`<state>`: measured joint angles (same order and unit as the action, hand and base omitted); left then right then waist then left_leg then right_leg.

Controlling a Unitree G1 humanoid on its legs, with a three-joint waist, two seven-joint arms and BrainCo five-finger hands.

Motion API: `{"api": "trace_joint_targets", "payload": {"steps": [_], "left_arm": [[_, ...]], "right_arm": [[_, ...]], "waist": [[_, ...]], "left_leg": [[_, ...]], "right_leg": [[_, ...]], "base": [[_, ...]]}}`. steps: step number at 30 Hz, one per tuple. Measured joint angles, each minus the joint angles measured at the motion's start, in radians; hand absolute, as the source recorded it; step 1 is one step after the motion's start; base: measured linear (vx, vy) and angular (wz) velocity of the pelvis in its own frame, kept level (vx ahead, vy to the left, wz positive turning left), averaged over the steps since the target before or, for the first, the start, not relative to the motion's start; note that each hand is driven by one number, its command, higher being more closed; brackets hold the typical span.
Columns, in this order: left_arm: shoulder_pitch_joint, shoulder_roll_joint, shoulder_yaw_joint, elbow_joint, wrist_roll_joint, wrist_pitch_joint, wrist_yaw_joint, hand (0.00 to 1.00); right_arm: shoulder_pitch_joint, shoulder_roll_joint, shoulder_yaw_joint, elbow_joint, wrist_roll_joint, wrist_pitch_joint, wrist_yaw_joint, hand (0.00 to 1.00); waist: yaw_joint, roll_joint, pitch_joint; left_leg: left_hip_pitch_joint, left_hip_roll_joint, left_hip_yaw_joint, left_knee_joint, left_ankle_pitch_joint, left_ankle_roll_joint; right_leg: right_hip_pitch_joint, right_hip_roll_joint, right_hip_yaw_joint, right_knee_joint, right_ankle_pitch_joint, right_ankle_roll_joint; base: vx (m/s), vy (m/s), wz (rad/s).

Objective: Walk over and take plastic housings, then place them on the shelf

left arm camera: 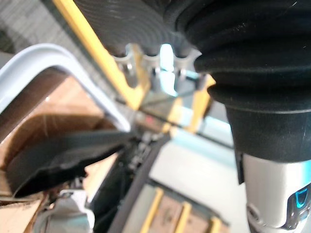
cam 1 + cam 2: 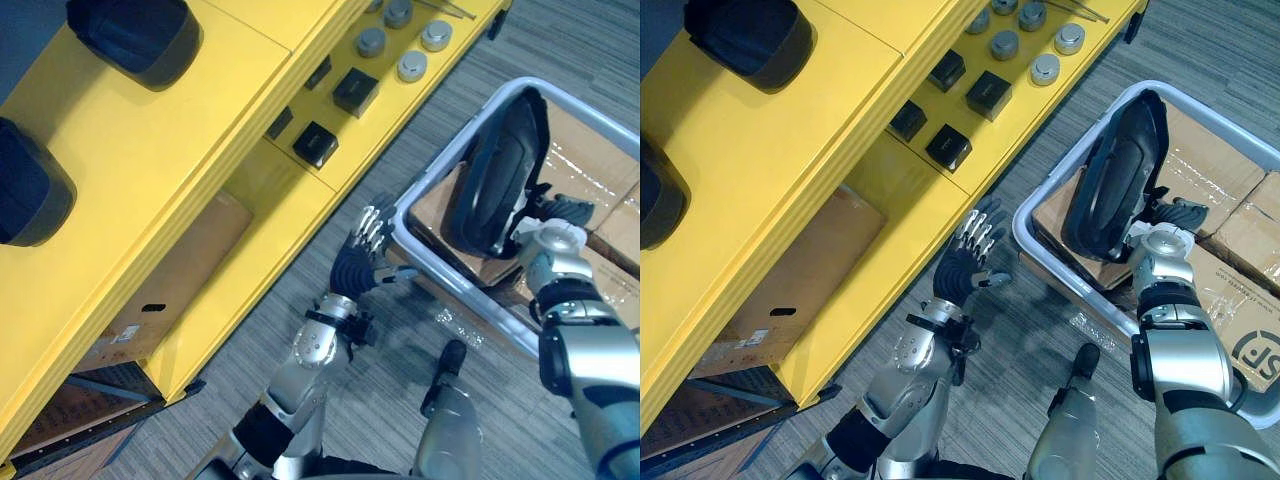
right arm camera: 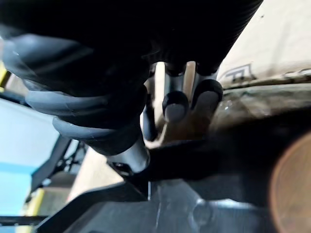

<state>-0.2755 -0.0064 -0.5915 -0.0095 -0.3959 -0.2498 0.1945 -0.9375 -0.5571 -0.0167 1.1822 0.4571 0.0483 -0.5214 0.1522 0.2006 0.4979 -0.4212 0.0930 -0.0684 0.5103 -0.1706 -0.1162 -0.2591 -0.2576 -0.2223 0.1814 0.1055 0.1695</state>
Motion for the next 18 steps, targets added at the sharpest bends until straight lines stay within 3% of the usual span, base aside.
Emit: {"api": "trace_joint_targets", "payload": {"steps": [6, 9, 13, 15, 17, 18], "left_arm": [[0.011, 0.006, 0.003, 0.0, -0.028, -0.001, -0.017, 0.0], [0.013, 0.034, 0.002, -0.001, -0.013, 0.002, -0.028, 0.0], [0.018, 0.069, 0.028, -0.01, 0.053, 0.058, -0.029, 0.0], [0.01, 0.083, 0.032, -0.01, 0.06, 0.09, -0.029, 0.0], [-0.013, 0.091, 0.05, -0.004, 0.062, 0.127, -0.028, 0.0], [-0.035, 0.099, 0.064, 0.005, 0.062, 0.14, -0.029, 0.0]], "right_arm": [[0.001, 0.0, 0.002, 0.0, -0.074, 0.001, 0.009, 1.0], [0.026, 0.0, 0.006, -0.075, -0.161, 0.041, 0.018, 1.0], [0.091, 0.016, 0.051, -0.221, -0.268, 0.113, 0.069, 1.0], [0.122, 0.035, 0.052, -0.287, -0.291, 0.13, 0.09, 1.0], [0.163, 0.063, 0.052, -0.371, -0.331, 0.149, 0.108, 1.0], [0.182, 0.085, 0.053, -0.423, -0.358, 0.159, 0.118, 1.0]], "waist": [[-0.003, 0.0, 0.0], [-0.009, 0.0, 0.0], [-0.039, -0.007, -0.001], [-0.055, -0.017, -0.002], [-0.071, -0.04, -0.004], [-0.086, -0.065, -0.003]], "left_leg": [[0.001, 0.003, 0.0, 0.0, 0.001, -0.001], [0.002, 0.009, 0.001, 0.005, 0.0, -0.001], [0.008, 0.035, 0.013, 0.006, -0.004, -0.008], [0.017, 0.049, 0.028, 0.004, -0.007, -0.013], [0.026, 0.067, 0.05, 0.004, -0.012, -0.017], [0.033, 0.078, 0.06, 0.002, -0.015, -0.021]], "right_leg": [[0.001, 0.003, 0.0, 0.0, -0.001, -0.001], [0.002, 0.009, 0.001, -0.002, 0.001, -0.001], [0.001, 0.033, 0.013, -0.008, 0.003, -0.004], [-0.003, 0.045, 0.03, -0.01, 0.005, -0.006], [-0.008, 0.06, 0.048, -0.016, 0.009, -0.012], [-0.01, 0.07, 0.062, -0.018, 0.011, -0.014]], "base": [[0.01, 0.029, -0.01], [0.01, 0.018, -0.02], [0.02, 0.006, -0.14], [0.02, -0.005, -0.31], [0.01, -0.008, -0.35], [0.0, -0.013, -0.41]]}}
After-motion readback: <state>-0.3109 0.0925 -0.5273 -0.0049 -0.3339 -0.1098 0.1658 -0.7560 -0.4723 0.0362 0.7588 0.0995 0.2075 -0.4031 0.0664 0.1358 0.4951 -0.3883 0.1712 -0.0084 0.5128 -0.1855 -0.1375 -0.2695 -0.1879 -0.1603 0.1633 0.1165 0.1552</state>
